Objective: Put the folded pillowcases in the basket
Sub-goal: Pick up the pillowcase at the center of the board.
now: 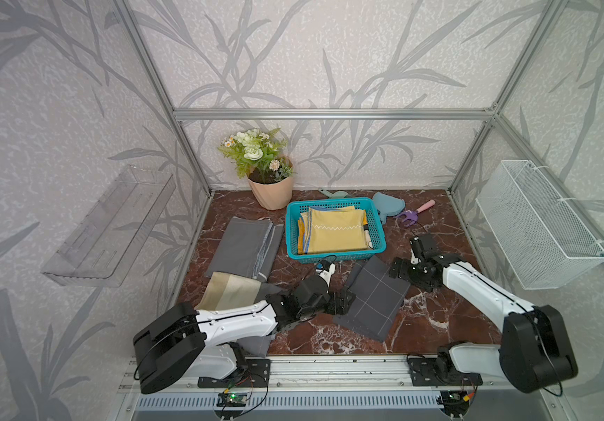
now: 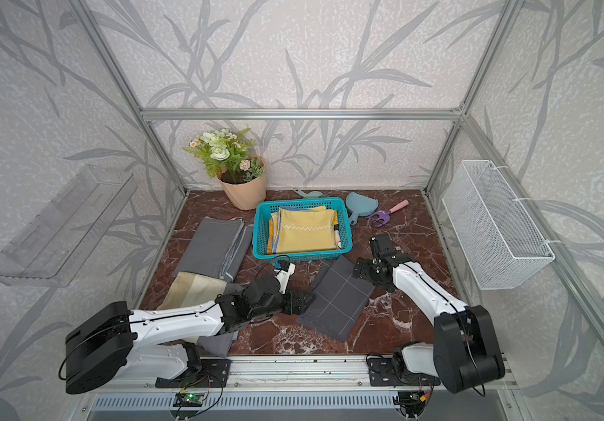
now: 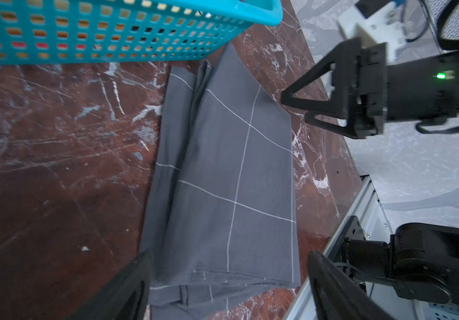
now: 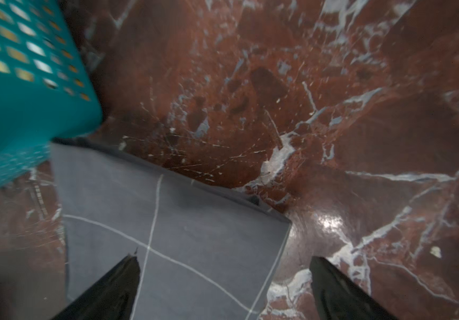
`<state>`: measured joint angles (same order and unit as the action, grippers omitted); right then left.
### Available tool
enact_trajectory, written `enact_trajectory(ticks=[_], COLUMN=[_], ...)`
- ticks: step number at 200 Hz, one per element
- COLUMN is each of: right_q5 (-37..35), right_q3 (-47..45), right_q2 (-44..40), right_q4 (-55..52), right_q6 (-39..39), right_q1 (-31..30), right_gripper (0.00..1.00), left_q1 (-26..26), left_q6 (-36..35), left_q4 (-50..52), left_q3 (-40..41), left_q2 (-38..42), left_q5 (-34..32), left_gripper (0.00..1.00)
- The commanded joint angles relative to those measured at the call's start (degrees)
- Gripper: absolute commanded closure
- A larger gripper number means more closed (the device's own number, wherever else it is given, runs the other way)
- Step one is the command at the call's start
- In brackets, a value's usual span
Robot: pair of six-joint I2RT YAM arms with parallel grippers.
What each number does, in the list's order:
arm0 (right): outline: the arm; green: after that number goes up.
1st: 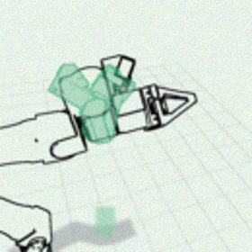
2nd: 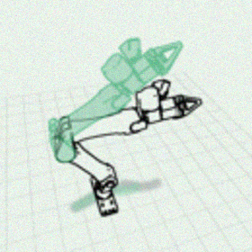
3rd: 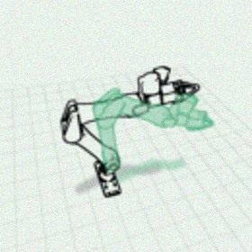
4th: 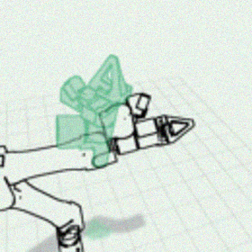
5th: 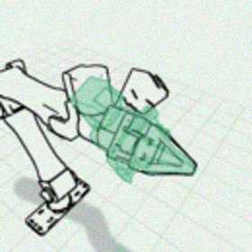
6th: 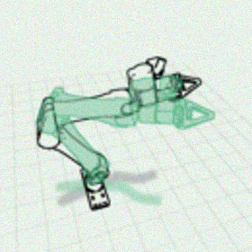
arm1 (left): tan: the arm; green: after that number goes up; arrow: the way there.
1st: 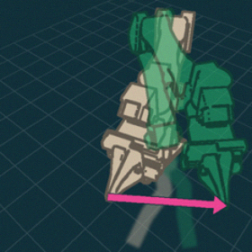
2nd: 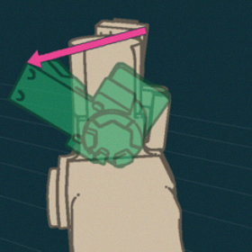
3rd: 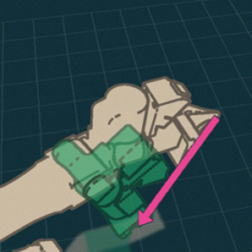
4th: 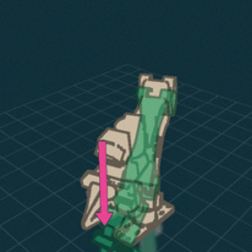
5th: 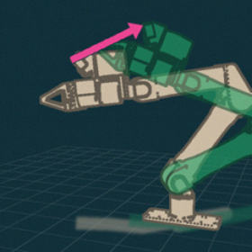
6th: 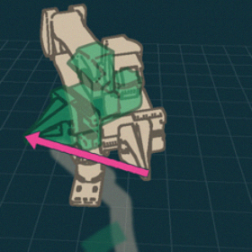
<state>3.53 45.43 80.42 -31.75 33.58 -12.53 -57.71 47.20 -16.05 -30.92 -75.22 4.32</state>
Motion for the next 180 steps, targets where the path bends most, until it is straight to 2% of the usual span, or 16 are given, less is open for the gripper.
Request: enact_trajectory(ticks=[1,39,56,74,89,106,141,168,180], right_q5=[1.3,2.06,5.19,9.56,10.27,10.97,9.53,5.83,5.1], right_q3=[2.73,1.32,-0.62,-4.64,-7.91,-11.42,-16.53,-18.97,-20.18], right_q2=[4.5,6.9,6.06,3.34,-0.03,-4.3,-13.31,-17.58,-18.44], right_q4=[1.77,3.38,3.66,6.06,6.47,6.58,6.1,6.78,8.26], right_q6=[-3.5,-4.05,-3.93,-2.32,-0.14,2.54,9.89,17.36,19.92], right_q1=[1.53,1.9,1.82,1.24,-0.03,-1.63,-8.3,-14.62,-16.69], right_gripper=[0.04,0.1,0.16,0.29,0.46,0.49,0.66,0.68,0.63], left_q1=[-0.64,-0.74,-0.68,-0.65,-0.56,-0.28,0.84,1.35,1.45], left_q6=[2.28,0.6,-0.08,-0.74,-1.27,-1.99,-1.77,-0.29,1.37], left_q4=[-3.62,-1.95,-1.06,-0.09,0.98,2.95,7.27,10.38,11.15], left_q3=[0.74,-0.34,-0.8,-1.25,-1.51,-1.85,-1.44,0.81,2.7], left_q2=[-0.88,-1.28,-1.75,-2.02,-1.82,-1.29,1.01,2.62,3.54], left_q5=[-0.97,-1.76,-2.35,-2.94,-3.8,-5.07,-7.22,-7.13,-6.77], left_gripper=[0.11,0.1,0.1,0.09,0.08,0.07,0.06,0.06,0.06])
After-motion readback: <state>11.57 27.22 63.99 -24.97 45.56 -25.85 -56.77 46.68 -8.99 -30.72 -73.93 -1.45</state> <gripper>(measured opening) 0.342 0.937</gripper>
